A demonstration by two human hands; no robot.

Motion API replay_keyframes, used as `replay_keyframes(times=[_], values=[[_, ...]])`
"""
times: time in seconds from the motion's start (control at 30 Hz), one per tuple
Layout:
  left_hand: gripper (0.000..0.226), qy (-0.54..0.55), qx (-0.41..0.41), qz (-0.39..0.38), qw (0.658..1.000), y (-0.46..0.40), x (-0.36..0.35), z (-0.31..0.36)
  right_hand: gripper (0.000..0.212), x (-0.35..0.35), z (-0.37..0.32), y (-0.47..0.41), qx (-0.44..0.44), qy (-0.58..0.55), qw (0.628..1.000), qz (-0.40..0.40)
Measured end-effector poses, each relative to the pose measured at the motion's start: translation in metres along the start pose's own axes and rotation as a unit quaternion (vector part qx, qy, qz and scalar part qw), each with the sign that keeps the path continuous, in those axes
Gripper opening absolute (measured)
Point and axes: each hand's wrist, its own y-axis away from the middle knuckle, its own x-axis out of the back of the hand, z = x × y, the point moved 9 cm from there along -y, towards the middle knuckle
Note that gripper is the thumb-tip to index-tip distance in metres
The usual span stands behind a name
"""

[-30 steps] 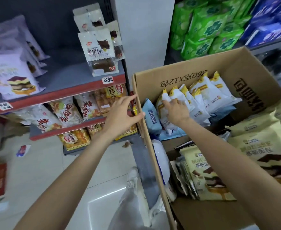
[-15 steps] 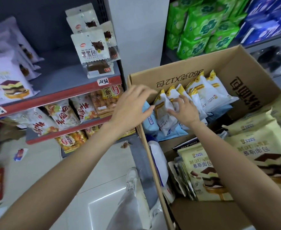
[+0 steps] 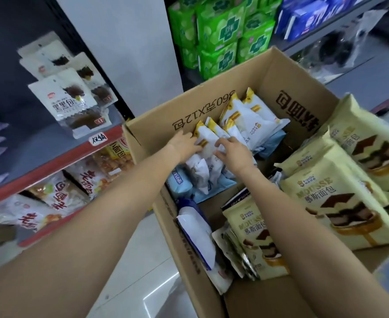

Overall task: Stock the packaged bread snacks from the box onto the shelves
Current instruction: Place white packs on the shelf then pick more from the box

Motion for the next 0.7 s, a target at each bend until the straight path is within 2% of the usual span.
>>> replay_keyframes(times=[0.1, 0.2, 0.3, 0.4, 0.43, 0.5, 0.6, 0.7], values=[[0.039, -0.05, -0.018, 0.006, 0.999, 0.001, -0.001, 0.005, 0.035, -0.004, -0.007, 0.002, 0.01, 0.042, 0.999, 0.001], [0.032, -0.008, -0.042, 0.056, 0.998, 0.016, 0.018, 0.003, 0.029, 0.005, -0.012, 0.006, 0.017, 0.042, 0.998, 0.043], [0.026, 0.12, -0.031, 0.128, 0.984, 0.051, 0.046, -0.016, 0.041, 0.027, -0.009, 0.012, 0.007, -0.09, 0.992, 0.089], [0.034, 0.278, 0.016, 0.188, 0.942, 0.095, 0.06, -0.046, 0.047, 0.059, 0.004, 0.023, -0.053, -0.266, 0.955, 0.119], [0.033, 0.342, 0.038, 0.213, 0.915, 0.11, 0.061, -0.055, 0.04, 0.071, 0.004, 0.027, -0.06, -0.27, 0.952, 0.129], [0.033, 0.465, 0.087, 0.271, 0.838, 0.143, 0.06, -0.069, 0.024, 0.1, -0.005, 0.037, -0.021, -0.221, 0.962, 0.157], [0.025, 0.612, 0.163, 0.333, 0.698, 0.187, 0.045, -0.079, 0.02, 0.142, -0.037, 0.059, 0.079, -0.18, 0.96, 0.2], [0.017, 0.7, 0.245, 0.37, 0.559, 0.23, 0.018, -0.083, 0.015, 0.179, -0.084, 0.085, 0.19, -0.062, 0.947, 0.251]])
